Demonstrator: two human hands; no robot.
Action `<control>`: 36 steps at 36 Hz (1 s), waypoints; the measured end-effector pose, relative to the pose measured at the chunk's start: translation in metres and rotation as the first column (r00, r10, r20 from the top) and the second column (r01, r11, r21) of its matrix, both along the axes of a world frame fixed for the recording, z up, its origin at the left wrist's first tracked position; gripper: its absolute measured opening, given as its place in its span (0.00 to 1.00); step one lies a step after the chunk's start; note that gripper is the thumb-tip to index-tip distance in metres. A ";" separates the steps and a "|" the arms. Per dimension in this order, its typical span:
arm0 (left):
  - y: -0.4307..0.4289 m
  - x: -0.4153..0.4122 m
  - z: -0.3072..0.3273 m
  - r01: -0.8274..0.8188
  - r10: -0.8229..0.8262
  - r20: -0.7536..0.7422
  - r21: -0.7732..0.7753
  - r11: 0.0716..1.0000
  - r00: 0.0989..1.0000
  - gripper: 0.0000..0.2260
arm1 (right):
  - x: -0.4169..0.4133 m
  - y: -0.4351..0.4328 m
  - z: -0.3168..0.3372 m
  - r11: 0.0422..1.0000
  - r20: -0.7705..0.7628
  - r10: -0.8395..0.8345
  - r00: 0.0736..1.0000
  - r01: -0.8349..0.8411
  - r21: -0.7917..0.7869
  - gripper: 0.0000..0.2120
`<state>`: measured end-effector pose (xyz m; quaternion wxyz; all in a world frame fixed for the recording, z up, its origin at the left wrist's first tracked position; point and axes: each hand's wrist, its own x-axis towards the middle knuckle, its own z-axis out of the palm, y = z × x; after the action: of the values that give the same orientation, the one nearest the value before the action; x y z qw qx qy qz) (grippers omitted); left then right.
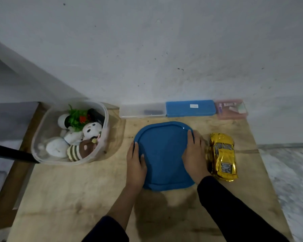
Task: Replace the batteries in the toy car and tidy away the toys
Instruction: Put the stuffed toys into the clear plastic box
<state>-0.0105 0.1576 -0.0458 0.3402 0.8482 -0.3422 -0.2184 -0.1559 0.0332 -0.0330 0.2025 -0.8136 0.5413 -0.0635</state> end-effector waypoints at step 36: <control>0.005 0.126 0.116 -0.119 0.002 -0.298 -0.374 0.920 0.954 0.25 | 0.077 0.003 0.103 0.988 0.594 -0.109 0.797 0.152 -0.022 0.19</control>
<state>0.1155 0.1624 0.0705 0.5545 0.7326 -0.2981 -0.2587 -0.0788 0.0359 0.0697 0.3281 -0.7206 0.5036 -0.3456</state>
